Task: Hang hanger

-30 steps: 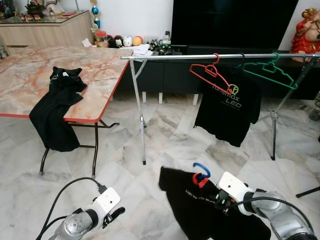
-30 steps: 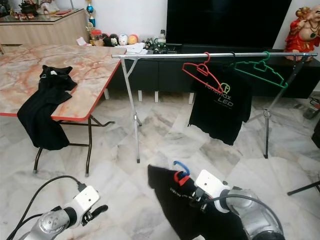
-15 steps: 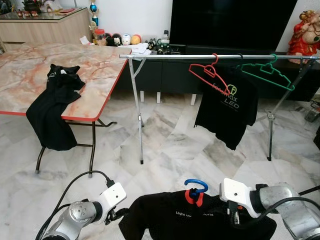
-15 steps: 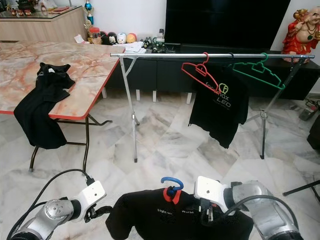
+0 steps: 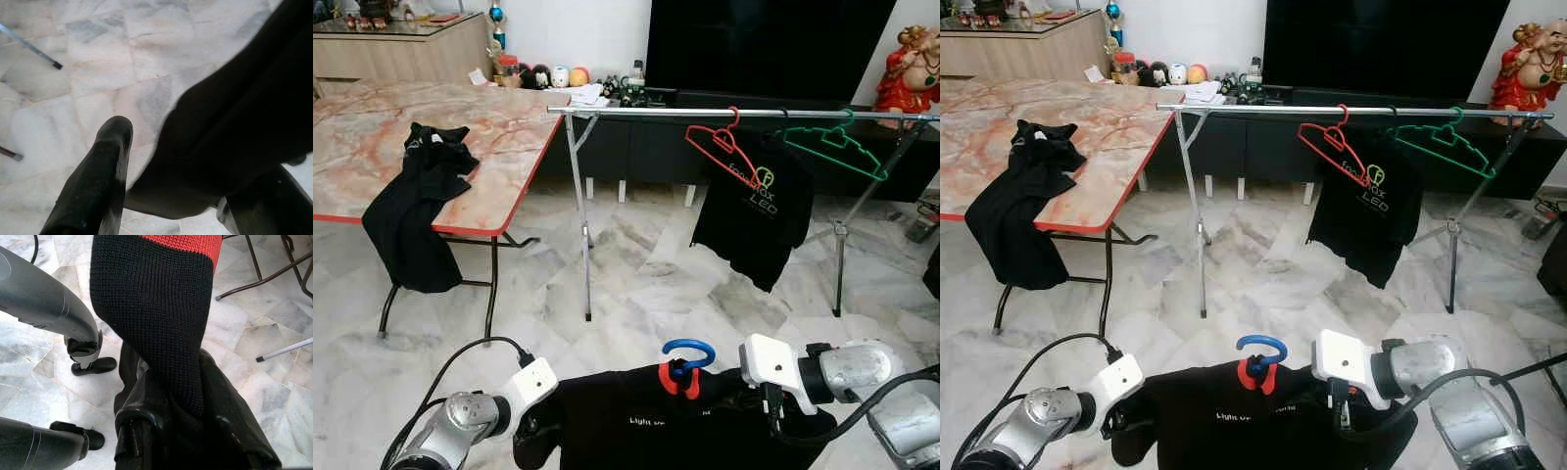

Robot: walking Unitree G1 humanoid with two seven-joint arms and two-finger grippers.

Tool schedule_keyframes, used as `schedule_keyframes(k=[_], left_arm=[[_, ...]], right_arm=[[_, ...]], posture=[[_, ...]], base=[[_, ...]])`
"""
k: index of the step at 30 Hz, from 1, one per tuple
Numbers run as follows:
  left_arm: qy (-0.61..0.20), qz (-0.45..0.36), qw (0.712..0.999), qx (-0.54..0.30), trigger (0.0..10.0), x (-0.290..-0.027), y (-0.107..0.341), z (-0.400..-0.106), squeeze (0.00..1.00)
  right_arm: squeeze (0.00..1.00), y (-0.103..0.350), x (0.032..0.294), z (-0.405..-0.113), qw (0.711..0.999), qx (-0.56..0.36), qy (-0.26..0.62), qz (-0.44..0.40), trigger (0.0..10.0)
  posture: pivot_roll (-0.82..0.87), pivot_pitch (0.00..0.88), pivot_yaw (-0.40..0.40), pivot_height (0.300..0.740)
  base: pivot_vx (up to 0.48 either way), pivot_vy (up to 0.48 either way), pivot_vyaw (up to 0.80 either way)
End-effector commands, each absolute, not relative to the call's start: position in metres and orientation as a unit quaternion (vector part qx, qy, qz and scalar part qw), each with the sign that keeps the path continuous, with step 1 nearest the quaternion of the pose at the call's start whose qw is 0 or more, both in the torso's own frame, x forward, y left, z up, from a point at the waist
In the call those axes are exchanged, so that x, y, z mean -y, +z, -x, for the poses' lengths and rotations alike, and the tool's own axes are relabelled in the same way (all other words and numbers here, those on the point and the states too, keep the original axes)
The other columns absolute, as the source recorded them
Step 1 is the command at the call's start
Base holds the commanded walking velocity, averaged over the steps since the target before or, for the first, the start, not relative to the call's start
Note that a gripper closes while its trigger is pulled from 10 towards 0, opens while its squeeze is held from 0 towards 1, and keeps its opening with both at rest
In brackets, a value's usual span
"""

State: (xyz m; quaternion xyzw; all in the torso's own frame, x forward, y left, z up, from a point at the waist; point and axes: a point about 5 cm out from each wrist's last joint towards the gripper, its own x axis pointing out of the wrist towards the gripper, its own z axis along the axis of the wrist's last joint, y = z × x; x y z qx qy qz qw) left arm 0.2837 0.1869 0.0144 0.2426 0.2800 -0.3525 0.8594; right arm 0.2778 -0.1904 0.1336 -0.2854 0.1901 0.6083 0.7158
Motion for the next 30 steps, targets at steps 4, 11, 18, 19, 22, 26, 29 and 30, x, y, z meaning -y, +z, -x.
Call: schedule_keyframes(k=[4,11,18,19,22,26,29,30], left_arm=[[-0.349,-0.238,0.86,-0.284,0.0,-0.188,0.014,-0.285,0.0],[-0.351,-0.22,0.867,-0.276,0.0,-0.183,0.016,-0.288,0.0],[-0.36,-0.213,0.866,-0.273,0.0,-0.179,0.016,-0.287,0.0],[-0.358,-0.213,0.868,-0.271,0.0,-0.178,0.016,-0.288,0.0],[-0.353,-0.21,0.871,-0.268,0.0,-0.176,0.015,-0.289,0.0],[-0.353,-0.216,0.869,-0.27,0.0,-0.176,0.014,-0.288,0.0],[-0.336,-0.225,0.873,-0.273,0.0,-0.18,0.014,-0.289,0.0],[-0.334,-0.228,0.873,-0.274,0.0,-0.181,0.014,-0.289,0.0]], right_arm=[[0.0,0.144,0.192,-0.278,0.726,-0.167,0.603,0.285,10.0],[0.0,0.142,0.189,-0.279,0.735,-0.167,0.598,0.274,10.0],[0.0,0.14,0.187,-0.279,0.74,-0.164,0.595,0.267,10.0],[0.0,0.139,0.186,-0.279,0.742,-0.164,0.595,0.264,10.0],[0.0,0.136,0.183,-0.279,0.742,-0.166,0.595,0.262,10.0],[0.0,0.135,0.184,-0.28,0.743,-0.167,0.592,0.264,10.0],[0.0,0.133,0.185,-0.281,0.745,-0.172,0.586,0.268,10.0],[0.0,0.133,0.185,-0.281,0.745,-0.174,0.585,0.269,10.0]], posture=[[0.02,0.0,-0.043,0.74],[0.02,0.0,-0.041,0.74],[0.02,0.0,-0.036,0.74],[0.02,0.0,-0.036,0.74],[0.02,0.0,-0.035,0.74],[0.02,0.0,-0.036,0.74],[0.02,0.0,-0.036,0.74],[0.02,0.0,-0.034,0.74]], base=[[0.0,0.0,0.0],[0.0,0.0,0.0],[0.0,0.0,0.0],[0.0,0.0,0.0],[0.0,0.0,0.0],[0.0,0.0,0.0],[0.0,0.0,0.0],[0.0,0.0,0.0]])
